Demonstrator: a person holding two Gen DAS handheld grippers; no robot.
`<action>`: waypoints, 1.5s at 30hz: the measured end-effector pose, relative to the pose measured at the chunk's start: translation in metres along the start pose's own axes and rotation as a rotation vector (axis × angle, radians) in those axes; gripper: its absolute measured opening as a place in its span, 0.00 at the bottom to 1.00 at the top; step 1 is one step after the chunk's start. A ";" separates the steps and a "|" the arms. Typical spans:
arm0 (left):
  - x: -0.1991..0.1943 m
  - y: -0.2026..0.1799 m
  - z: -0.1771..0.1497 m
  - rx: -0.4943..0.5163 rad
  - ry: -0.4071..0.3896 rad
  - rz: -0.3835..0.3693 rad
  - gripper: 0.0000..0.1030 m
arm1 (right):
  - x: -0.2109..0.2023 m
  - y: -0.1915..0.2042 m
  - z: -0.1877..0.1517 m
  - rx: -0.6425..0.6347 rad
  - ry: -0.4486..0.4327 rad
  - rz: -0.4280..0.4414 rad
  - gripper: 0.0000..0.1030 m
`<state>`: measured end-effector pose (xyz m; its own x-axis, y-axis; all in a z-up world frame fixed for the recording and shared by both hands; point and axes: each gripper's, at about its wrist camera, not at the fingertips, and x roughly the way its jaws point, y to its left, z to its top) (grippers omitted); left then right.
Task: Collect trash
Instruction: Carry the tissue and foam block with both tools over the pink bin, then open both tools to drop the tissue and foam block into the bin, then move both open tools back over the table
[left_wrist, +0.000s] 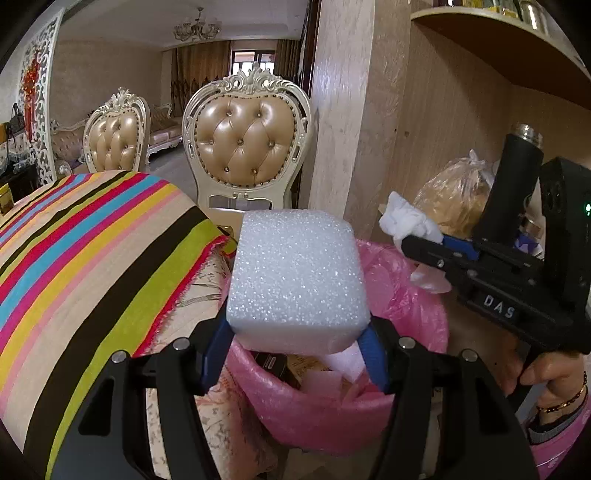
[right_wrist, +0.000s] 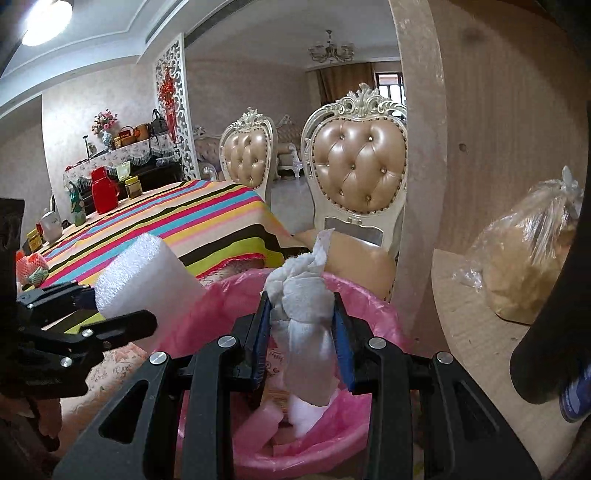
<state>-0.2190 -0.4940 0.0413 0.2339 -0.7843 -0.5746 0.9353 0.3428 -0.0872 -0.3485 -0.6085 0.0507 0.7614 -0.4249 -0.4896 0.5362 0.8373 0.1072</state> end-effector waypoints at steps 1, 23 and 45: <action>0.004 0.000 0.001 0.003 0.004 0.000 0.58 | 0.002 -0.003 0.001 0.012 0.003 0.008 0.34; -0.005 0.066 -0.009 -0.091 -0.021 0.106 0.95 | 0.013 0.008 0.006 0.022 0.028 0.039 0.67; -0.304 0.320 -0.146 -0.459 -0.116 0.849 0.96 | 0.077 0.389 0.010 -0.409 0.151 0.572 0.90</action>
<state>-0.0292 -0.0702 0.0697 0.8309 -0.2203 -0.5110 0.2542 0.9671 -0.0036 -0.0774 -0.3193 0.0633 0.8074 0.1460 -0.5717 -0.1335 0.9890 0.0639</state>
